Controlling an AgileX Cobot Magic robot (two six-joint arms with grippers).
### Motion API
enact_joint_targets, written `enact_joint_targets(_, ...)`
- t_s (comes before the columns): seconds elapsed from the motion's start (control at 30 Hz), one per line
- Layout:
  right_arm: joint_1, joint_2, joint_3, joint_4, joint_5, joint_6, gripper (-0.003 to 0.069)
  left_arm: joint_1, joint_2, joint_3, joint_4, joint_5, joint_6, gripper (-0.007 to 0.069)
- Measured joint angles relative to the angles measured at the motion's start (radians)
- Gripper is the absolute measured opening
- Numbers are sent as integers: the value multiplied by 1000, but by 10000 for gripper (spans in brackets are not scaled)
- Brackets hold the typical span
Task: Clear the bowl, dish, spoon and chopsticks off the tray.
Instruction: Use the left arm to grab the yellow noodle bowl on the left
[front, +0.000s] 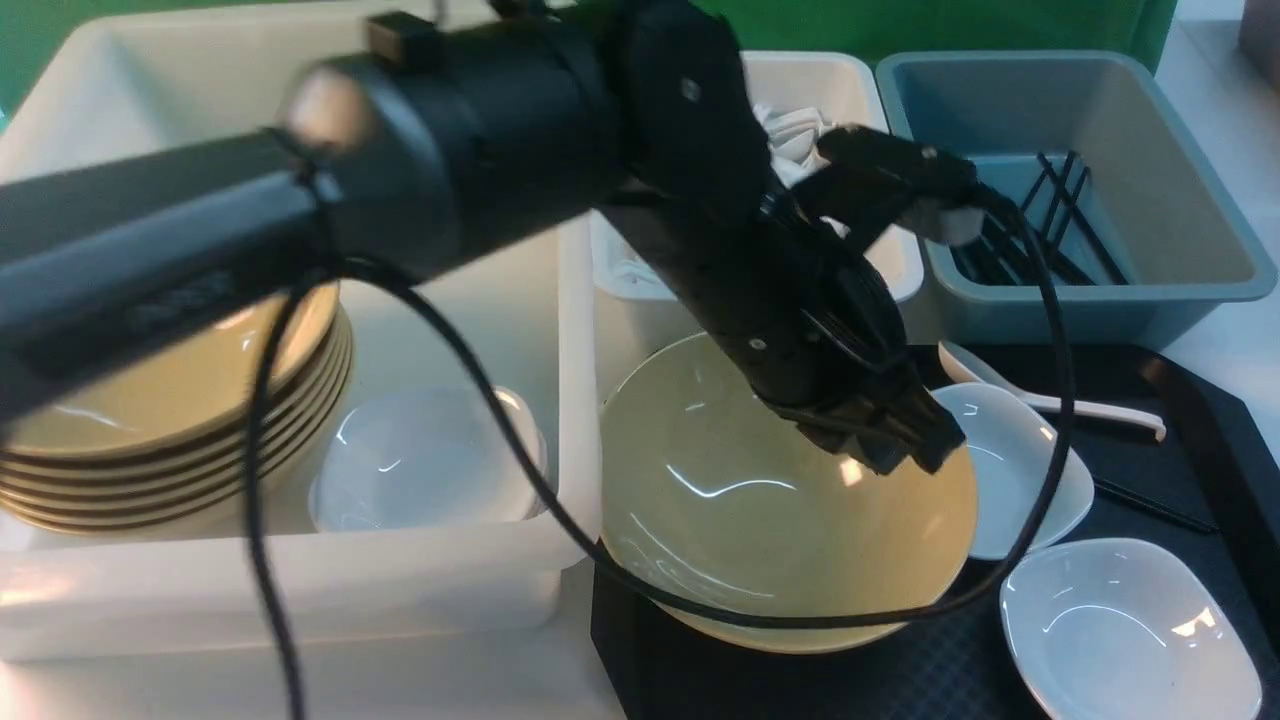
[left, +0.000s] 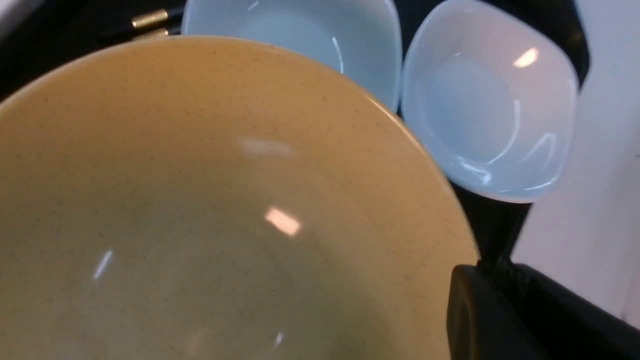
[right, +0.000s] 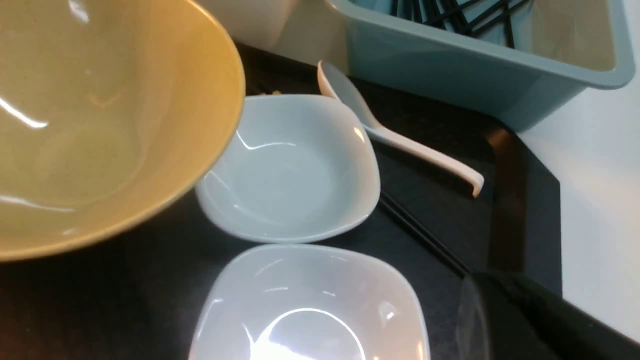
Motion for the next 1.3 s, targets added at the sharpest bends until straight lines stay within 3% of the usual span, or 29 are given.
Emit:
enact_joint_targets(0.13, 0, 0, 0, 0, -2, 2, 31, -59, 146, -86, 160, 7, -68, -8)
enact_joint_targets(0.3, 0, 0, 0, 0, -2, 18, 34, -100, 231, -129, 217, -1, -96, -8)
enact_joint_targets(0.47, 0, 0, 0, 0, -5, 34, 34, -121, 248, -130, 128, -37, -100, -8)
enact_joint_targets(0.6, 0, 0, 0, 0, -12, 47, 34, -135, 257, -140, -34, -62, -70, -8)
enact_joint_targets(0.77, 0, 0, 0, 0, -14, 48, 34, -132, 258, -228, -44, 29, -32, -8)
enact_joint_targets(0.83, 0, 0, 0, 0, -13, 49, 34, -120, 258, -289, -2, 96, -34, -8)
enact_joint_targets(0.97, 0, 0, 0, 0, -11, 49, 36, -75, 256, -411, 223, 239, -77, 31)
enact_joint_targets(1.0, 0, 0, 0, 0, -11, 49, 36, -75, 256, -411, 223, 239, -77, 31)
enact_joint_targets(1.1, 0, 0, 0, 0, -10, 50, 38, -39, 257, -421, 378, 257, -110, 139)
enact_joint_targets(1.2, 0, 0, 0, 0, -10, 50, 39, -27, 264, -421, 432, 260, -137, 223)
enact_joint_targets(1.3, 0, 0, 0, 0, -10, 50, 41, -17, 287, -421, 499, 262, -166, 368)
